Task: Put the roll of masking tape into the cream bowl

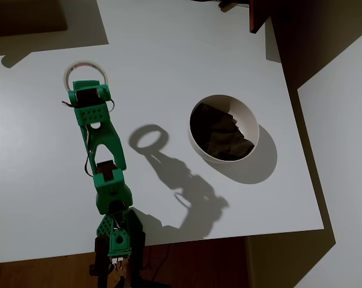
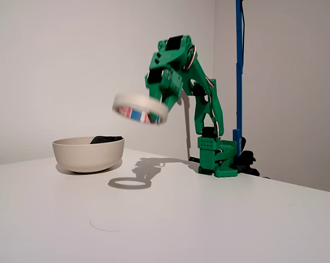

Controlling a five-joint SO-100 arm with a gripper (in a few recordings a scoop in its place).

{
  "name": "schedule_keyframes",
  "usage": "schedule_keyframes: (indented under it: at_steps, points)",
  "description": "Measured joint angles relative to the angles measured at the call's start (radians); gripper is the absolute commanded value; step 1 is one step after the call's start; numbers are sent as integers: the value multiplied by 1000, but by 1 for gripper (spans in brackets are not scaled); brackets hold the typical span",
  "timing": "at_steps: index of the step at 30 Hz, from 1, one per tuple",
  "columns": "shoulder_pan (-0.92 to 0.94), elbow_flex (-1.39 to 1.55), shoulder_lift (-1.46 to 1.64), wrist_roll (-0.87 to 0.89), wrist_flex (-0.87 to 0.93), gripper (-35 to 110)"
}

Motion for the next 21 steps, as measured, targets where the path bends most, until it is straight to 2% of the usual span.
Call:
schedule_keyframes:
  at_steps: [10,21]
  points:
    - [244,-17,337,-3,-12,-8]
    - [629,-18,449,-74,-101,-8]
